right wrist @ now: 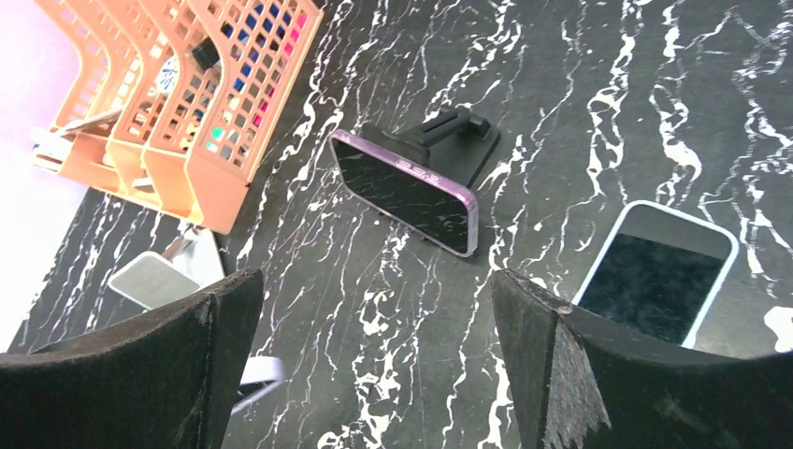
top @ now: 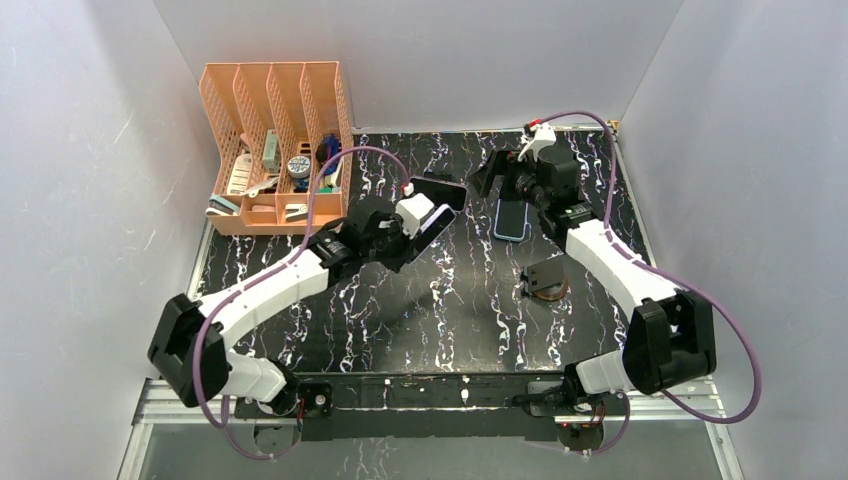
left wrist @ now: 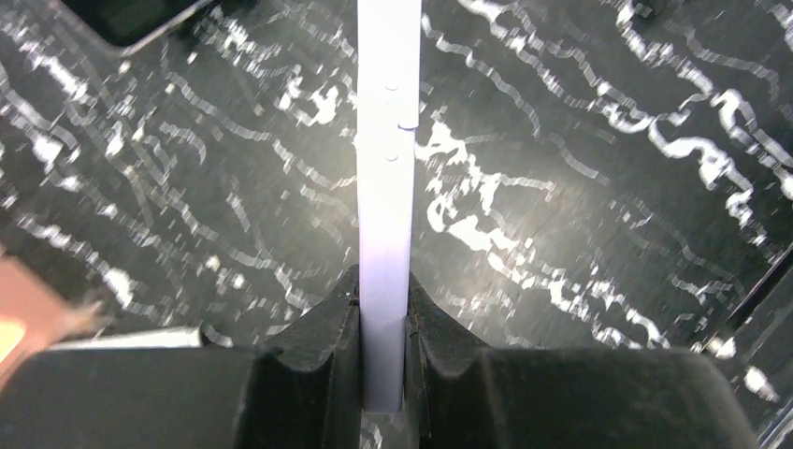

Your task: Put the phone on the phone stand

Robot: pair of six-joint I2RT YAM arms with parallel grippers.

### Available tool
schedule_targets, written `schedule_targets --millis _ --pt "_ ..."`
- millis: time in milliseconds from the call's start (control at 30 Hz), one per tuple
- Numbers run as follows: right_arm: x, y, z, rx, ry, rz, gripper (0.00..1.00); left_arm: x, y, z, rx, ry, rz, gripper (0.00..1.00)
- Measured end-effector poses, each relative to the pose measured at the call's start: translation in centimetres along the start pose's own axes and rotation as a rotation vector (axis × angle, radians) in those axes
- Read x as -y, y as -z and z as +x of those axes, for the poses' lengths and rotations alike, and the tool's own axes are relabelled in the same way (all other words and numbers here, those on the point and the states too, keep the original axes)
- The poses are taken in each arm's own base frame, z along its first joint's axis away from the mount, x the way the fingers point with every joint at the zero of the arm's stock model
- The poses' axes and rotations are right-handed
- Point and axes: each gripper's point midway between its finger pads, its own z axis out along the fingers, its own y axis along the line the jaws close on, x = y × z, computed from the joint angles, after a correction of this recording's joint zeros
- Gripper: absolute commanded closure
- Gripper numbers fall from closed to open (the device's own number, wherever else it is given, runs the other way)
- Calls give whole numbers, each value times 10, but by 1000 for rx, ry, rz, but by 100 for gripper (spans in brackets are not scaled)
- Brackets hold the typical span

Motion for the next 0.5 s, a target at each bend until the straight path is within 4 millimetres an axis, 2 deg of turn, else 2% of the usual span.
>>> schedule_targets --millis 167,367,500 --pt "9 8 -5 26 25 58 1 -26 38 22 -107 -8 -93 100" --pt "9 14 -1 10 49 82 1 -86 84 58 -225 98 -264 100" --pt "0 18 -4 23 60 64 1 -89 101 67 -261 77 -283 100"
